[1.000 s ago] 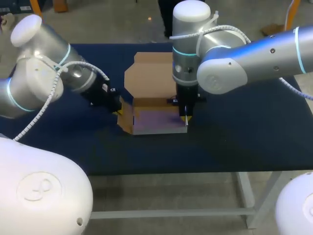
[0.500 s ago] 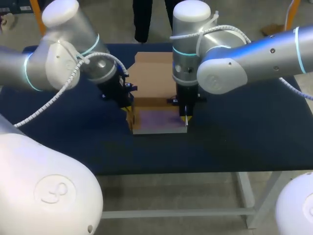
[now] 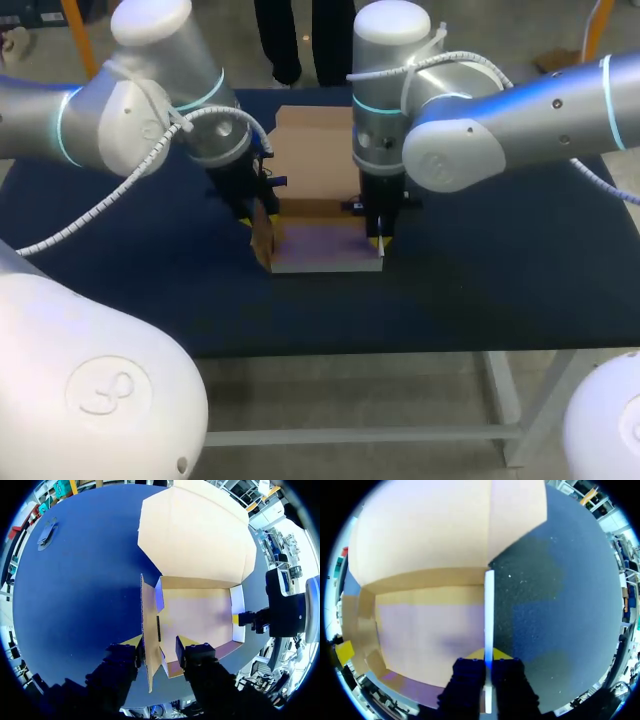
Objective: Assemble the packaging by folding the flat box into shape, placing the metal phone stand inside, and closing the box properly
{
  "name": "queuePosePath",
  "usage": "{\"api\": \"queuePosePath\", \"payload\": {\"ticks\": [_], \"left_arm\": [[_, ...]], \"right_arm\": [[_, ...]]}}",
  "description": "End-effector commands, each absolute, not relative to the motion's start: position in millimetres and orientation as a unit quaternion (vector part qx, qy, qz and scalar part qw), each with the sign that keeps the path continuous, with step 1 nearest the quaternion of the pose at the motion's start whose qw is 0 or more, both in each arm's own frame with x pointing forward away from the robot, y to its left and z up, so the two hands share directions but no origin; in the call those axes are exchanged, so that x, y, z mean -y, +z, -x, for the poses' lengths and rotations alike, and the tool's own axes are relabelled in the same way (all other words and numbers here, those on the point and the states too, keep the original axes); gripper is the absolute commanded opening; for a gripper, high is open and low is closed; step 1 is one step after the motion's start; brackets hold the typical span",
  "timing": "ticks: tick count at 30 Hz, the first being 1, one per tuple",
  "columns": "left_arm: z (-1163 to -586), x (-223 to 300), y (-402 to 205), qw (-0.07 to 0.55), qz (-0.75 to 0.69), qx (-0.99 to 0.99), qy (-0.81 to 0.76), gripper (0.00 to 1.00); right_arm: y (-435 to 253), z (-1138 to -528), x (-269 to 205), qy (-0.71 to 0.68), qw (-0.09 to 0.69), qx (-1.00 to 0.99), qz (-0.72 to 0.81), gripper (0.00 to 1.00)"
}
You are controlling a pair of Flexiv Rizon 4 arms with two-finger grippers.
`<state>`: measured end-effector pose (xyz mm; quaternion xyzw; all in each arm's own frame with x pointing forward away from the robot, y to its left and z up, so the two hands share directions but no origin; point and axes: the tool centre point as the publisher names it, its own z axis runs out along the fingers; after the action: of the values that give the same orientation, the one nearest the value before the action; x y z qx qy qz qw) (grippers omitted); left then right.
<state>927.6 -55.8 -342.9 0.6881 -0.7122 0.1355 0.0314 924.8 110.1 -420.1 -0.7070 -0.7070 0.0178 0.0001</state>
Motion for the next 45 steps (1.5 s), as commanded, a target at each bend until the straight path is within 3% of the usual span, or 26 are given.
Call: {"api": "queuePosePath", "payload": {"ticks": [1, 17, 20, 25, 26, 30, 32, 45], "left_arm": [[-915, 29, -328, 0.051, -0.687, 0.704, 0.172, 0.55], [-914, -30, -344, 0.133, -0.671, 0.686, 0.248, 0.49], [-915, -33, -350, 0.145, -0.668, 0.684, 0.254, 0.30], [-917, -33, -361, 0.155, -0.664, 0.684, 0.258, 0.24], [-917, -33, -363, 0.156, -0.664, 0.684, 0.259, 0.16], [-918, -34, -369, 0.163, -0.661, 0.683, 0.266, 0.09], [-919, -35, -373, 0.170, -0.661, 0.678, 0.272, 0.00], [-921, -37, -395, 0.210, -0.642, 0.667, 0.316, 0.00]], "right_arm": [[-422, -926, -112, 0.021, 0.001, 0.707, 0.706, 0.00], [-422, -926, -112, 0.021, 0.001, 0.707, 0.706, 0.00], [-422, -926, -112, 0.021, 0.001, 0.707, 0.706, 0.00], [-422, -926, -112, 0.021, 0.001, 0.707, 0.706, 0.00], [-422, -926, -112, 0.021, 0.001, 0.707, 0.706, 0.00], [-422, -926, -112, 0.021, 0.001, 0.707, 0.706, 0.00], [-422, -926, -112, 0.021, 0.001, 0.707, 0.706, 0.00], [-422, -926, -112, 0.021, 0.001, 0.707, 0.706, 0.00]]}}
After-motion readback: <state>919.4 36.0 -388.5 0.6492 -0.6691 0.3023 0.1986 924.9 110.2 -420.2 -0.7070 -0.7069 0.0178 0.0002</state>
